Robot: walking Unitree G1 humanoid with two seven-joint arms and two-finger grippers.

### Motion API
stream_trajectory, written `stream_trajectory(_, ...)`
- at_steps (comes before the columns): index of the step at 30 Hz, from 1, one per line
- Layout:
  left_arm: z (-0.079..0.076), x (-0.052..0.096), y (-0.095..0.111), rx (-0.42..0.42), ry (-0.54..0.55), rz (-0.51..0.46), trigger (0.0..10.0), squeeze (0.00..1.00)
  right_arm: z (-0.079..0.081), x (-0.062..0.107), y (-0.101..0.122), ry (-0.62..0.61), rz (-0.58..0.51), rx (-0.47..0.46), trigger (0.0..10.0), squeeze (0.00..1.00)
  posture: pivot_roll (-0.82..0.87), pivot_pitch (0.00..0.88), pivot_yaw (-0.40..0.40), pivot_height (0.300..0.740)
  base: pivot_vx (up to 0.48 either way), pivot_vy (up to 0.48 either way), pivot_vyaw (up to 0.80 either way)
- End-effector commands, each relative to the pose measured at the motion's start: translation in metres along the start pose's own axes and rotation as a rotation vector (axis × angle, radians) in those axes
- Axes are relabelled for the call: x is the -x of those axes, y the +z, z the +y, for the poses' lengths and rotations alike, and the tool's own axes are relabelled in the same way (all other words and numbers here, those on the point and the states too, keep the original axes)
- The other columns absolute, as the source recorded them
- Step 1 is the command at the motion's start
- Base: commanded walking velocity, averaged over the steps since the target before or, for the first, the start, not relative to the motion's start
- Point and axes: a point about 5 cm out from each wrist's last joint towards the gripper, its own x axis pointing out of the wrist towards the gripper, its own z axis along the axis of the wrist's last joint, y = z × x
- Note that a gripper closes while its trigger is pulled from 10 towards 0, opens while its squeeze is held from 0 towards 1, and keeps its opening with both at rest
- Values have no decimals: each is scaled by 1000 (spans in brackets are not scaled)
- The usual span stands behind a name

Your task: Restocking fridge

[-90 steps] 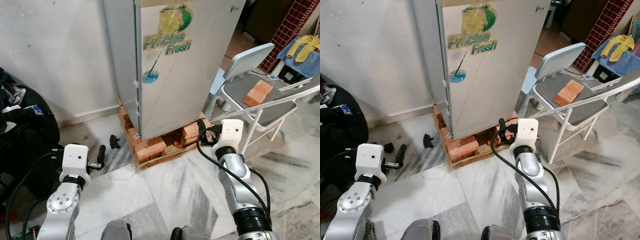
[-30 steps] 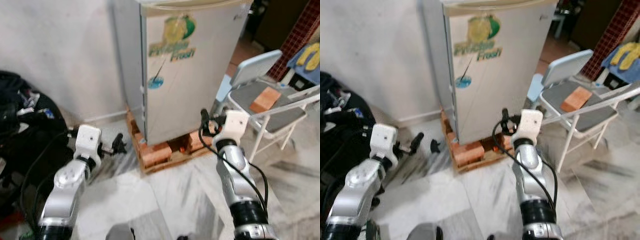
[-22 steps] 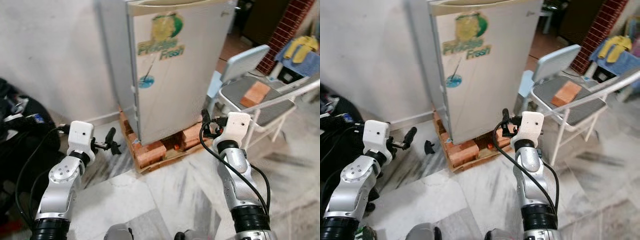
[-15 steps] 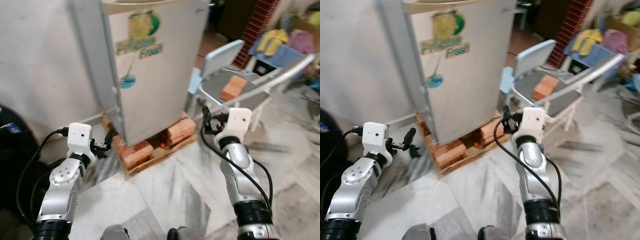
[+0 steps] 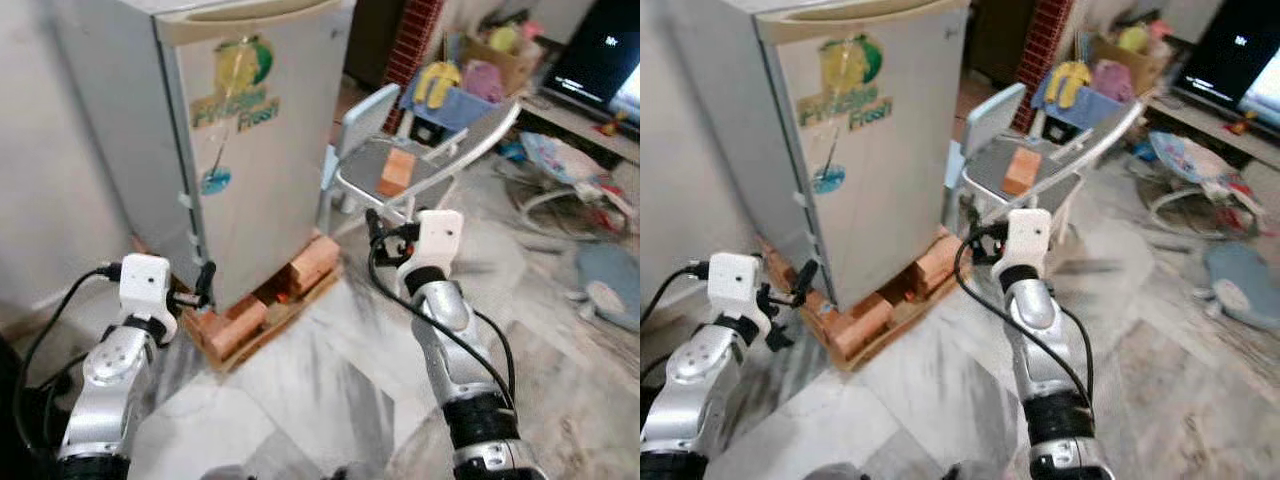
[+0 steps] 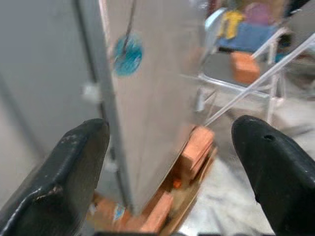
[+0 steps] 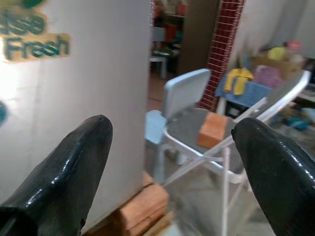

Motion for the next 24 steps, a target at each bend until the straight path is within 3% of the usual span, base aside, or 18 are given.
stream_trajectory(1, 5, 0, 1, -28, 10, 0, 10000, 0, 4, -3, 4, 0, -13, -5, 10000, 0, 187, 0, -84, 740, 480, 0, 0)
stream_trajectory(6, 9, -3, 1, -40, 23, 5, 10000, 0, 4, -4, 4, -3, -16, -9, 10000, 0, 189, 0, -83, 740, 478, 0, 0)
stream_trajectory(10, 13, -3, 5, -104, 48, -15, 10000, 0, 4, -4, 3, -4, -15, -13, 10000, 0, 193, 0, -82, 740, 472, 0, 0)
stream_trajectory(15, 17, -3, 3, -156, 75, 4, 10000, 0, 2, -3, 0, -21, -12, -18, 10000, 0, 196, 0, -65, 740, 0, 0, 0)
stream_trajectory(20, 15, -3, 2, -158, 31, 18, 10000, 0, -1, -1, 0, -65, -23, -27, 10000, 0, 181, 0, -12, 740, 0, 0, 0)
stream_trajectory(24, 16, -7, 3, -219, 27, 94, 10000, 0, -7, 5, -3, -119, -18, -46, 10000, 0, 168, 0, 28, 740, 0, 0, 0)
